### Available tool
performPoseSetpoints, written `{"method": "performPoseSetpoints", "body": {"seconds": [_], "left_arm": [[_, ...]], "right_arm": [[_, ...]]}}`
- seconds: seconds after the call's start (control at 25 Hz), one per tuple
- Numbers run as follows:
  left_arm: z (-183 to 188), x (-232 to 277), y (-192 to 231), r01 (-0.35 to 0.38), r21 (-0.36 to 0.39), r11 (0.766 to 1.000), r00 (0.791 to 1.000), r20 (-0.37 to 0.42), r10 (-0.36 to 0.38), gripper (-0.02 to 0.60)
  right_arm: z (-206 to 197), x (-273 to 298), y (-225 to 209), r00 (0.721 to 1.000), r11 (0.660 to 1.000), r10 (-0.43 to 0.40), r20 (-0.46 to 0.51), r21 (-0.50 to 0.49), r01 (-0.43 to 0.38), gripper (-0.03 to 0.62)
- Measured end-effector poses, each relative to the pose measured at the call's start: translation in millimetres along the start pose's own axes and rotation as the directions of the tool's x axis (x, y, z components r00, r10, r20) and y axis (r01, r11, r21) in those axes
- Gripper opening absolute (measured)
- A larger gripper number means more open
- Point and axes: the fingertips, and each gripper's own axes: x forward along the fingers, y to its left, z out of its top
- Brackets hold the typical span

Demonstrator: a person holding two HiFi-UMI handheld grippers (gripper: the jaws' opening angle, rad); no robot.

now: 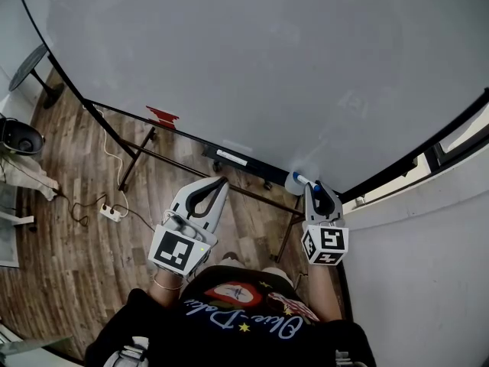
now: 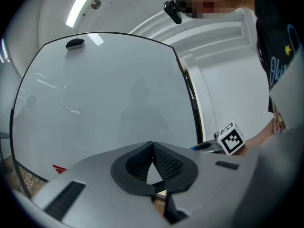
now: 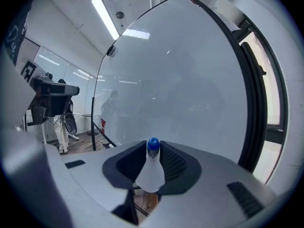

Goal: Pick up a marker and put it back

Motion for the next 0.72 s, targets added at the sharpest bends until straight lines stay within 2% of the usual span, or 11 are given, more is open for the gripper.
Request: {"method": "performPoseSetpoints", "body": {"seconds": [0.28, 0.72], "left_arm": [[0, -3, -3, 0.004, 0.008, 1.0, 1.0, -0.003, -0.004, 0.003], [-4, -7, -3, 0.005, -0.007, 1.0, 1.0, 0.007, -0.005, 0.003]], "right_arm": [[4, -8, -2, 1.0, 1.0, -0.009, 0.018, 0.008, 0.009, 0.107], [26, -28, -5, 0.996, 0.999, -0.033, 0.082, 0.044, 0.03, 0.096]]}}
